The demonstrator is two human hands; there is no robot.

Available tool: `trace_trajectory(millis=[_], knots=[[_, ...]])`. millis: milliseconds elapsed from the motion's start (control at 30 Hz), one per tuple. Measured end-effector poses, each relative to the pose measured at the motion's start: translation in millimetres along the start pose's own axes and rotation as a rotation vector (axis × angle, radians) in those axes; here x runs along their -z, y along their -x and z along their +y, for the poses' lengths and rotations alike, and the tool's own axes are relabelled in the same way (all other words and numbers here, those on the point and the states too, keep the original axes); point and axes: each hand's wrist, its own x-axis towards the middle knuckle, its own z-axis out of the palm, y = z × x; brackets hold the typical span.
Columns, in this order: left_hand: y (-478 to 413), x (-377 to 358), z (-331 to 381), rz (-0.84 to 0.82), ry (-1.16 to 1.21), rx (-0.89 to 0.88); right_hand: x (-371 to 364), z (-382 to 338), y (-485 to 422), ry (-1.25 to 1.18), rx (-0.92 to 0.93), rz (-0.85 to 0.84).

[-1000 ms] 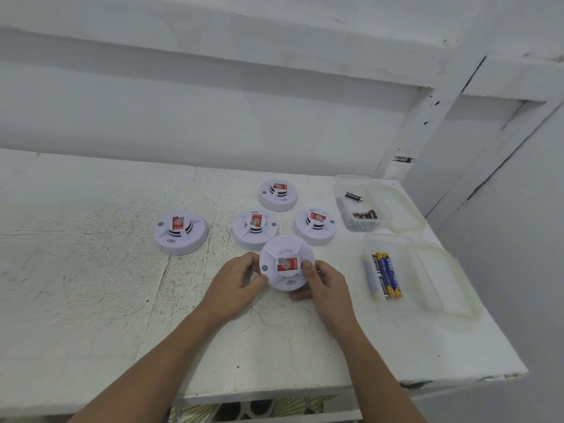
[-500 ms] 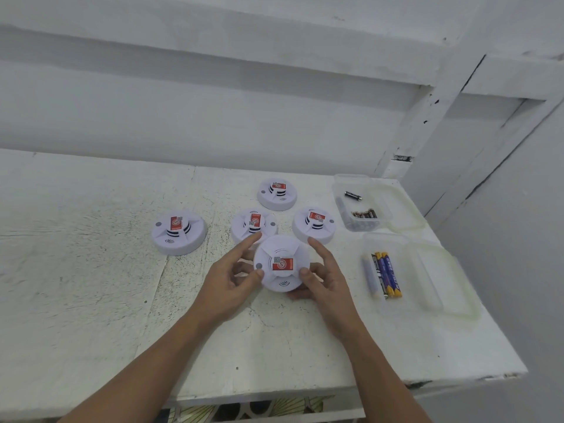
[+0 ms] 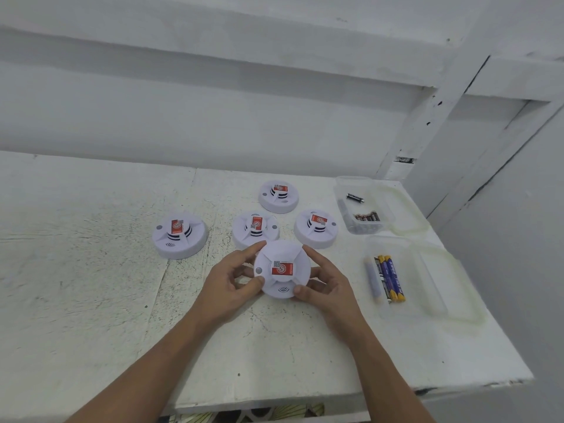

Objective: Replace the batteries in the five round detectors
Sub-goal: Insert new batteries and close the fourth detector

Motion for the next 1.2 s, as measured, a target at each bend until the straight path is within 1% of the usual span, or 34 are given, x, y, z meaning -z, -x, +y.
trace_trajectory(millis=[433,1200], knots=[[-0.9,-1.0,-2.1,-0.008,0.064,0.033,0.9,5.1,-1.0,-0.010,0.012,0.002],[0.4,-1.5,0.9,-0.008,0.029,0.029,1.1,7.8,-1.8,-0.017,-0.008,0.009]])
